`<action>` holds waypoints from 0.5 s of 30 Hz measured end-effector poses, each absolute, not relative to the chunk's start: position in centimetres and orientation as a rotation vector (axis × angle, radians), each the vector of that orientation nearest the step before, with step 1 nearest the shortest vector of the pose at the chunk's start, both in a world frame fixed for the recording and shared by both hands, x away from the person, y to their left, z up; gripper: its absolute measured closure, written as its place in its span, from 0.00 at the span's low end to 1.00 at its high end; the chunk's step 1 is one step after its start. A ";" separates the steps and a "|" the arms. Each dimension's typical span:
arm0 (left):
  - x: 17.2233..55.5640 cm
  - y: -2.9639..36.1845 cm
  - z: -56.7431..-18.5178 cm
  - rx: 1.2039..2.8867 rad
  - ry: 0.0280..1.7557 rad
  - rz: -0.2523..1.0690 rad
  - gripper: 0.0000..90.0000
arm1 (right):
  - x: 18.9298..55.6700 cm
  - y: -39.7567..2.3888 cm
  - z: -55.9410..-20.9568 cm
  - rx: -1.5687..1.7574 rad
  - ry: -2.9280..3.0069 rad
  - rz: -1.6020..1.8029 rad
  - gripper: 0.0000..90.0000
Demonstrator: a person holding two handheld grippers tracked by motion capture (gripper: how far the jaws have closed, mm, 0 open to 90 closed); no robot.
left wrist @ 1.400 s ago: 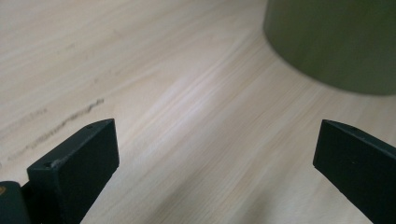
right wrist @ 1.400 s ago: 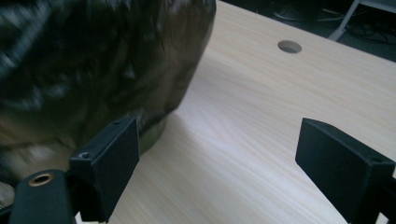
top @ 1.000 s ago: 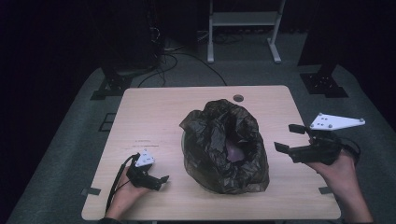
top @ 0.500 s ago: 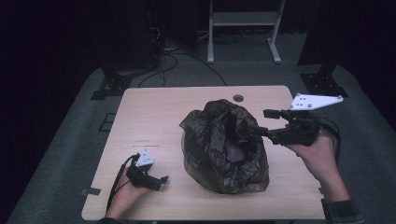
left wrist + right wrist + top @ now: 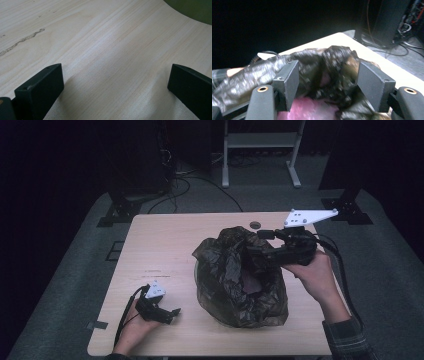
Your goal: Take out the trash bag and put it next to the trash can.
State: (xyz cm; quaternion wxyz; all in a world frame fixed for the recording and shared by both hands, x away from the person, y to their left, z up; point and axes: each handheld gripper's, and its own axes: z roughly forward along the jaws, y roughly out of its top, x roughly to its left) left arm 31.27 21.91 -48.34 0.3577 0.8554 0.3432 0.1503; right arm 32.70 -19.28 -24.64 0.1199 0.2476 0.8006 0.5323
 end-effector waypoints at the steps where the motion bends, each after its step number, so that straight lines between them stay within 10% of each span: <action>1: 31.3 21.9 -48.3 2.208 0.886 0.388 0.00 | 32.9 -18.7 -24.4 0.715 2.345 1.558 0.37; 9: 31.3 21.9 -48.3 2.208 0.886 0.388 0.00 | 34.0 -17.1 -24.8 0.705 2.367 1.569 0.37; 15: 31.3 21.9 -48.3 2.207 0.887 0.388 0.00 | 34.7 -15.6 -25.7 0.675 2.410 1.548 0.65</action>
